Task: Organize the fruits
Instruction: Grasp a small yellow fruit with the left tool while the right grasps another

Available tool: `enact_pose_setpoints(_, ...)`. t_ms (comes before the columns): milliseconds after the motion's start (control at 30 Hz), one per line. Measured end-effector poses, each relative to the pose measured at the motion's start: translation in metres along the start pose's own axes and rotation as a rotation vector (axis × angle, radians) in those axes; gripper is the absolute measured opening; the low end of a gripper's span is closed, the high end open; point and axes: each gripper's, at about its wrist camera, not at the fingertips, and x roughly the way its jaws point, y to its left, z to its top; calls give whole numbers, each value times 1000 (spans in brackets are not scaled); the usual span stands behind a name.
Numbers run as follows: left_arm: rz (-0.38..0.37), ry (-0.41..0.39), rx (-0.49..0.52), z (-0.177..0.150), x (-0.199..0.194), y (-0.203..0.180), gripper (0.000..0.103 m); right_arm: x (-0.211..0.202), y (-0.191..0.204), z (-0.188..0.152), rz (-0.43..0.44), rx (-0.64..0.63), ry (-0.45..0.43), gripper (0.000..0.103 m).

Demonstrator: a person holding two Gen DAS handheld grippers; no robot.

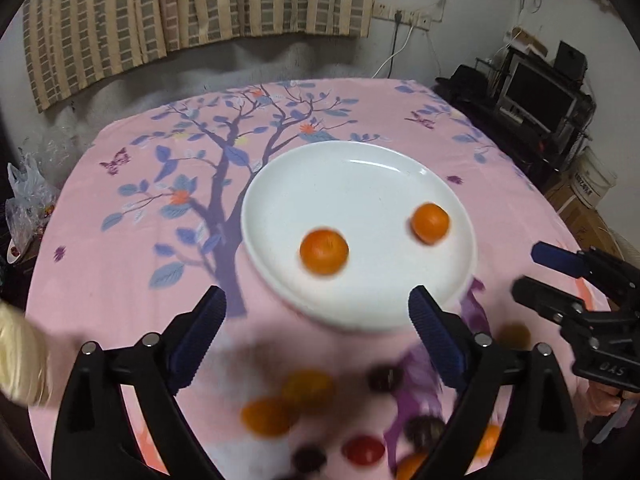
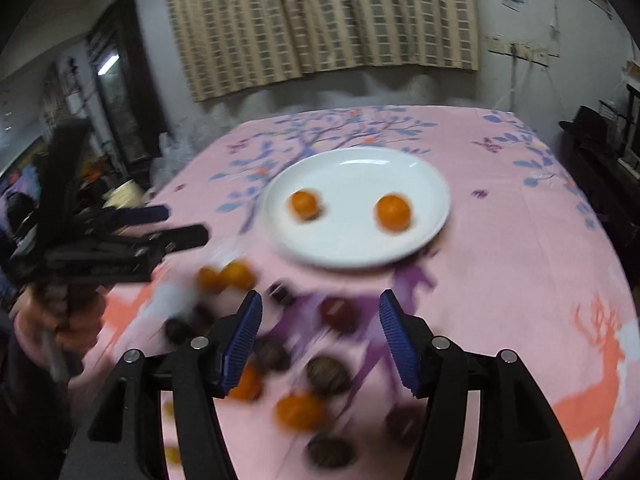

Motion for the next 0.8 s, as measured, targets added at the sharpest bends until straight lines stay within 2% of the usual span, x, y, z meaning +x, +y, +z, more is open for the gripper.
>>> enact_pose_setpoints(100,6,-40,4,-43,-35,2,94,-19,45,-57,122,-72,16,62)
enact_pose_setpoints(233,27,-54,-10,-108,-63,10,95,-14,95,-107,204,-144,35,61)
enact_pose_setpoints(367,26,-24,-70,-156,-74,23,95,2,129,-126,118,-220,54,59)
enact_pose_setpoints(467,19,-10,-125,-182,-83,35,95,10,137,-132,91,-246,78,52)
enact_pose_setpoints(533,27,-8,-151,-192,-87,43,95,16,137,-133,101,-232,101,47)
enact_pose_setpoints(767,45,-12,-192,-210,-97,55,95,26,139,-139,72,-249,124,41)
enact_pose_setpoints(800,47,-15,-193,-211,-98,55,95,27,140,-139,63,-257,121,36)
